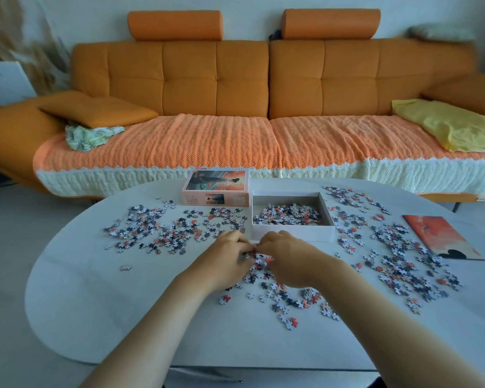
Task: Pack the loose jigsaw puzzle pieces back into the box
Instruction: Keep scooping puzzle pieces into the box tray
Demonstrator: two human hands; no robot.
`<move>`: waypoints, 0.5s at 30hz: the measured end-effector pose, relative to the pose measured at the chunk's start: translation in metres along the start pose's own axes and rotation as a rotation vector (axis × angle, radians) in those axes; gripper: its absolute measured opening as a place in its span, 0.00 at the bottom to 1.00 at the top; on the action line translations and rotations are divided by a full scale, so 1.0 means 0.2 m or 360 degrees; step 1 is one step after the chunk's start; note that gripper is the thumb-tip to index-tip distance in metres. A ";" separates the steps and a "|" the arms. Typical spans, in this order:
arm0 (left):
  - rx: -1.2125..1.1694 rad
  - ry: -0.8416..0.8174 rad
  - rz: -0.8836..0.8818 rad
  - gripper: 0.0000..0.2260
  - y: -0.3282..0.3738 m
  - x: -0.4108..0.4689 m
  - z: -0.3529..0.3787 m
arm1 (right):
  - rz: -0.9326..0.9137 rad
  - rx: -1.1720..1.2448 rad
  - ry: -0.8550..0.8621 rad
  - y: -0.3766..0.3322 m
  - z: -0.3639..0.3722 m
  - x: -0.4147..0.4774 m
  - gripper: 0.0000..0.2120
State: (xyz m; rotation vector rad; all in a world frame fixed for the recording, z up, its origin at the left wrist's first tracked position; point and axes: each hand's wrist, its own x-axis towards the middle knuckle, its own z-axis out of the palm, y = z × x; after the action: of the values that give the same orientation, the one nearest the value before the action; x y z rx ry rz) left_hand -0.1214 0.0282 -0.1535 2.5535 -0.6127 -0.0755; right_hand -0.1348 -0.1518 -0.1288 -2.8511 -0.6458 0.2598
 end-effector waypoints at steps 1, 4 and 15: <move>-0.0029 -0.0017 0.0011 0.14 0.01 -0.01 -0.01 | -0.0010 0.0035 -0.0013 0.00 -0.01 -0.01 0.23; -0.0052 -0.0130 0.0028 0.18 0.00 -0.07 -0.07 | -0.0007 0.0155 0.0018 0.01 -0.04 -0.05 0.17; 0.0058 -0.0293 -0.0060 0.25 -0.04 -0.21 -0.12 | 0.0197 0.0151 -0.0002 0.03 0.00 -0.11 0.23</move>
State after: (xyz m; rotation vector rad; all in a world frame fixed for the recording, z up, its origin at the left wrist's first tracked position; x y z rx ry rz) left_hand -0.1509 0.0645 -0.1387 2.6124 -0.6396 -0.3187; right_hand -0.1520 -0.1669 -0.1265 -2.8034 -0.4456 0.3036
